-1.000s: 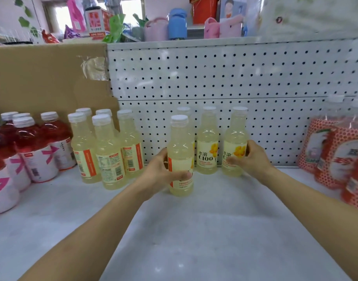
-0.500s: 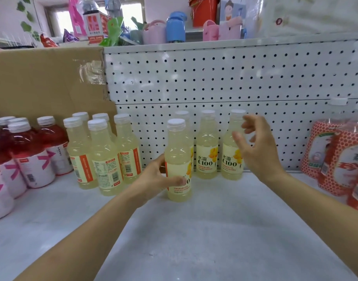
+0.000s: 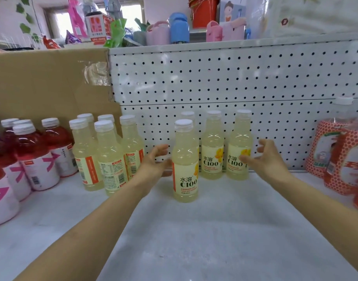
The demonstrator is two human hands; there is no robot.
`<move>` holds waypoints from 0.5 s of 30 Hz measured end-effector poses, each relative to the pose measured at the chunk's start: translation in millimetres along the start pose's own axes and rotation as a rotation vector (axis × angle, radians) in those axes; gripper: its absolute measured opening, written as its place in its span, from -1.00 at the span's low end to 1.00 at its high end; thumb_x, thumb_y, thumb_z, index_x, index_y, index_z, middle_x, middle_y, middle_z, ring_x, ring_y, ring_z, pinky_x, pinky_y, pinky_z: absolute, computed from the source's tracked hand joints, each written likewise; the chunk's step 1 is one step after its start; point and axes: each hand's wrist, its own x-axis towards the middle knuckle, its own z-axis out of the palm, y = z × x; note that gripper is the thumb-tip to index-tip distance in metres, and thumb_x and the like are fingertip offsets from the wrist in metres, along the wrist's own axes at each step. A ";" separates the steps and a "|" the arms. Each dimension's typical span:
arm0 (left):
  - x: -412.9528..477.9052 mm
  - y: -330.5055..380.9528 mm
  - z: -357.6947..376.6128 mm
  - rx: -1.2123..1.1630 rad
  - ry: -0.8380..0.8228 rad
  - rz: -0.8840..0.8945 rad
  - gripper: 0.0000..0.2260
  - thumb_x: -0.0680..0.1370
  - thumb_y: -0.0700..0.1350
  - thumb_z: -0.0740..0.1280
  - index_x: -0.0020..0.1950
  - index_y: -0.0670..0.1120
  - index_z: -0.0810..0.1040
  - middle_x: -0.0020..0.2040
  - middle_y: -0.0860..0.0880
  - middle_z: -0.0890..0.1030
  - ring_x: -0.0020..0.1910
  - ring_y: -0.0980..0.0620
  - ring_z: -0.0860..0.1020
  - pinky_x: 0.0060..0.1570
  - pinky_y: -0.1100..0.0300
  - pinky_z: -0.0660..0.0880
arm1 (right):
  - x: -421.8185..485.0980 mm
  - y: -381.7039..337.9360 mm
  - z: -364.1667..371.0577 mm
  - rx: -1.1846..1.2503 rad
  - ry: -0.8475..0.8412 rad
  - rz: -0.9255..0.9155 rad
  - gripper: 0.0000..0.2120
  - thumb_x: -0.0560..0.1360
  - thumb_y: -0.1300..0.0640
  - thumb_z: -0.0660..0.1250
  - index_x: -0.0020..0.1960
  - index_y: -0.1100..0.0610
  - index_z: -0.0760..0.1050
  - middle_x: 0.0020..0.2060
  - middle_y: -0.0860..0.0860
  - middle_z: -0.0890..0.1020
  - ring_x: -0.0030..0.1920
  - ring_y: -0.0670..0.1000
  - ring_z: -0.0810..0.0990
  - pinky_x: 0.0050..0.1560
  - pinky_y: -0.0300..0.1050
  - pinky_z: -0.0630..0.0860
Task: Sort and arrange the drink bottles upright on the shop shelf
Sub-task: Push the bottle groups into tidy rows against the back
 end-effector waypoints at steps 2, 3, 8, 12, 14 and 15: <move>10.5 -1.1 7.3 0.082 -0.043 0.006 -0.62 0.53 -0.32 0.41 0.28 0.04 0.60 0.22 -0.01 0.60 -0.02 -0.03 0.69 -0.11 0.10 0.66 | -3.1 5.5 10.1 -0.010 -0.067 -0.021 -0.24 0.39 -0.03 0.55 0.44 0.12 0.27 0.26 0.05 0.50 0.15 0.06 0.54 0.08 0.00 0.47; 14.5 -1.3 10.9 0.120 -0.051 0.016 -0.64 0.52 -0.37 0.39 0.16 0.05 0.65 0.16 -0.04 0.64 -0.07 -0.02 0.69 -0.22 0.19 0.64 | -3.7 6.2 15.8 -0.024 -0.066 -0.047 -0.28 0.36 -0.06 0.57 0.37 0.11 0.30 0.18 0.02 0.53 0.12 0.05 0.55 0.08 0.03 0.51; 30.3 6.6 21.0 0.160 -0.029 0.068 -0.77 0.54 -0.39 0.32 -0.16 -0.10 0.66 -0.20 -0.06 0.71 -0.26 -0.05 0.63 -0.40 0.29 0.53 | 2.2 2.2 32.7 -0.115 -0.001 -0.134 -0.45 0.41 -0.03 0.54 0.22 0.13 0.33 0.07 0.03 0.55 0.05 0.07 0.55 0.03 0.04 0.51; 29.4 9.1 20.6 0.128 -0.054 0.053 -0.80 0.57 -0.37 0.30 -0.11 -0.13 0.64 -0.23 -0.07 0.69 -0.29 -0.03 0.63 -0.46 0.29 0.51 | 7.4 4.2 26.7 -0.121 -0.039 -0.141 -0.46 0.39 -0.02 0.55 0.19 0.11 0.34 0.08 0.01 0.54 0.04 0.04 0.55 0.07 0.05 0.50; 27.3 9.3 17.6 0.176 -0.049 0.049 -0.81 0.59 -0.34 0.30 0.03 -0.11 0.65 -0.10 -0.10 0.68 -0.20 -0.06 0.66 -0.42 0.30 0.54 | 5.9 2.4 21.8 -0.088 -0.021 -0.133 -0.36 0.39 -0.01 0.55 0.32 0.11 0.30 0.19 0.02 0.49 0.14 0.05 0.54 0.14 0.08 0.50; 25.3 9.3 14.7 0.197 -0.033 0.045 -0.80 0.61 -0.30 0.29 0.11 -0.08 0.65 -0.04 -0.09 0.68 -0.14 -0.07 0.68 -0.37 0.29 0.57 | 3.7 1.1 19.7 -0.082 0.039 -0.160 -0.32 0.41 -0.01 0.53 0.38 0.10 0.26 0.23 0.01 0.45 0.18 0.04 0.51 0.13 0.07 0.49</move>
